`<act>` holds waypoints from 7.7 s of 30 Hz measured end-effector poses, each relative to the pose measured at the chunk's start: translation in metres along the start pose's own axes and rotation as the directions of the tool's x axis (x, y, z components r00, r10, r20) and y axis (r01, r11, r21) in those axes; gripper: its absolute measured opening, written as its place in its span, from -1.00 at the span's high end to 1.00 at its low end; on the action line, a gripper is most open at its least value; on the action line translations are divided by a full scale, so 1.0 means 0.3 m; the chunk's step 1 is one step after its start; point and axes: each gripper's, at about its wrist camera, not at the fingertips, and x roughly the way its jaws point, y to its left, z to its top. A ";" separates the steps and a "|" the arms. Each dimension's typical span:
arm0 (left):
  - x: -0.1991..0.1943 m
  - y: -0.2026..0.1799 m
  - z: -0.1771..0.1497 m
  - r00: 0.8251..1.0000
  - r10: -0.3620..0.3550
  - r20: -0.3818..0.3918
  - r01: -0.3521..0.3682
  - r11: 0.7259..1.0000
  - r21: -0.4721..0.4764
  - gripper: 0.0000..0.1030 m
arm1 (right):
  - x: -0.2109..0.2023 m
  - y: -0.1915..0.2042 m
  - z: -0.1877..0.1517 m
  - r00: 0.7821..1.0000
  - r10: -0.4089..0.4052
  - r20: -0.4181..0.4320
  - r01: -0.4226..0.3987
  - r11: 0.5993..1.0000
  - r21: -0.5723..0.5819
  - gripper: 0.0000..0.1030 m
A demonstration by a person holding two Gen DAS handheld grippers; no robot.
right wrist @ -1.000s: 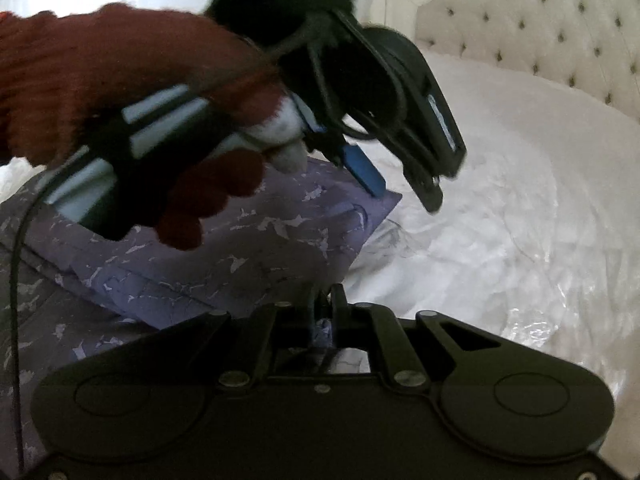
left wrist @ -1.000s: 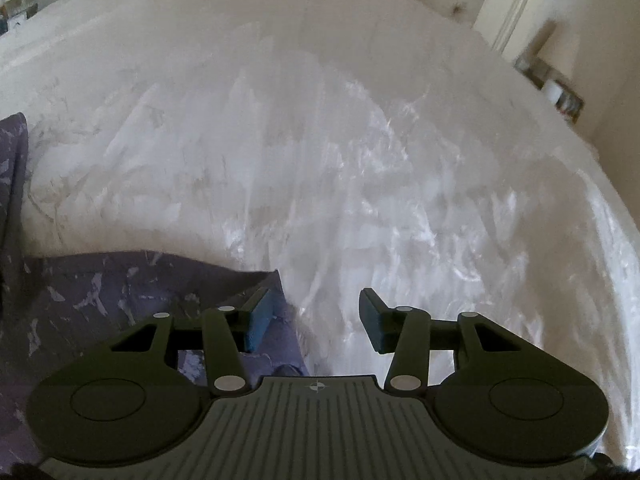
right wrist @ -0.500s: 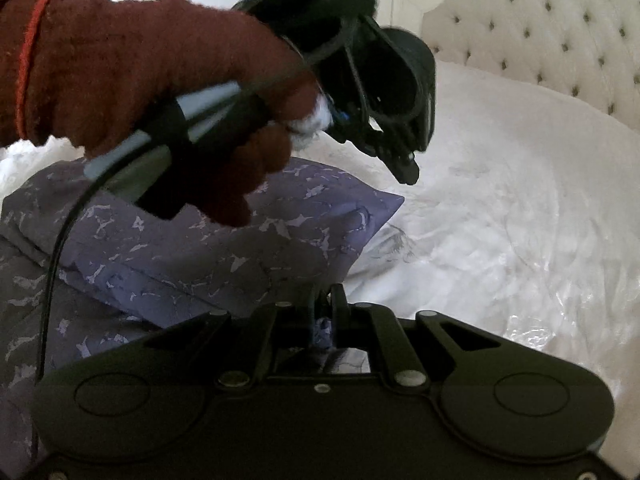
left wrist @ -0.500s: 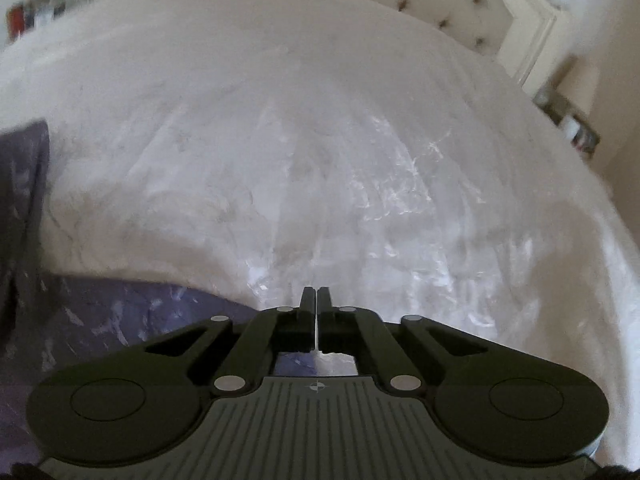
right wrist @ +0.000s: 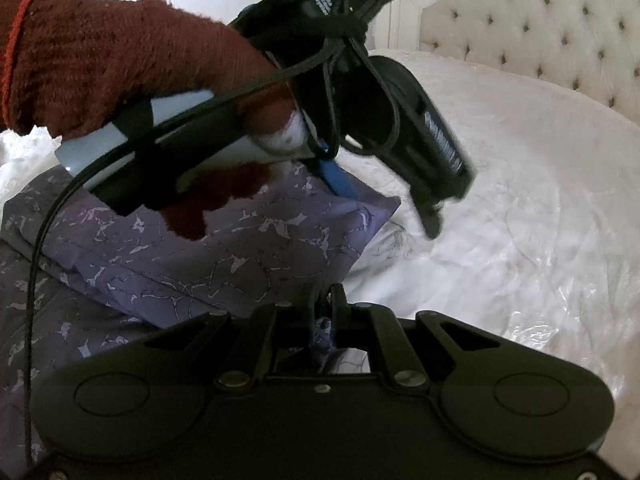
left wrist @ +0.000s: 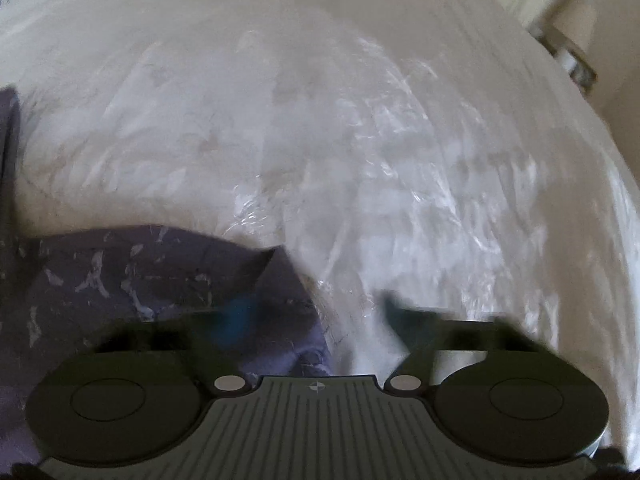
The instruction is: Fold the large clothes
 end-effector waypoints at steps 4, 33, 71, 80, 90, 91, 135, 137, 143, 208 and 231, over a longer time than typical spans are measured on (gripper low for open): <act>-0.004 -0.004 -0.001 0.998 0.051 0.040 -0.051 0.999 0.011 0.97 | 0.001 0.000 -0.001 1.000 -0.002 -0.009 0.002 1.000 -0.004 0.74; -0.621 0.376 -0.441 0.857 0.286 0.430 -0.117 0.919 -0.377 -0.52 | -0.013 -0.281 -0.114 0.996 -0.062 -0.057 0.080 0.909 0.409 -0.37; -0.529 0.690 -1.017 0.767 0.529 0.362 -0.387 0.833 -0.396 -0.94 | 0.248 0.061 -0.024 0.998 -0.042 0.047 0.029 0.968 0.251 -0.89; -0.524 0.673 -0.990 0.772 0.540 0.335 -0.428 0.831 -0.354 -1.00 | 0.258 0.059 -0.012 1.000 -0.022 0.023 0.015 0.969 0.249 -0.98; -0.685 0.665 -0.935 0.842 0.449 0.299 -0.345 0.874 -0.342 -0.81 | 0.165 0.087 0.143 0.998 0.059 -0.004 -0.056 0.972 0.229 -0.99; -0.716 0.666 -0.928 0.839 0.443 0.316 -0.331 0.877 -0.350 -0.81 | 0.165 0.095 0.170 0.998 0.068 0.001 -0.066 0.975 0.211 -0.99; -0.266 1.072 -0.389 0.853 0.447 0.270 -0.270 0.820 -0.504 -0.90 | 0.589 0.092 0.449 0.991 0.053 0.120 -0.065 0.993 0.100 -0.94; -0.268 1.067 -0.402 0.848 0.453 0.274 -0.275 0.819 -0.503 -0.90 | 0.606 0.161 0.475 0.992 0.062 0.111 -0.067 0.997 0.038 -0.95; -0.269 1.064 -0.383 0.847 0.452 0.281 -0.271 0.821 -0.503 -0.90 | 0.728 0.179 0.532 0.999 -0.001 0.035 0.000 0.999 0.052 -0.92; -0.372 1.155 -0.381 0.836 0.472 0.280 -0.253 0.784 -0.566 -0.79 | 0.843 0.062 0.686 0.996 -0.081 0.040 0.074 0.984 0.164 0.82; -0.888 0.907 -0.849 0.854 0.050 0.518 0.278 0.798 -0.535 -1.00 | 0.223 0.643 0.142 0.965 0.179 0.189 -0.055 0.850 -0.523 0.78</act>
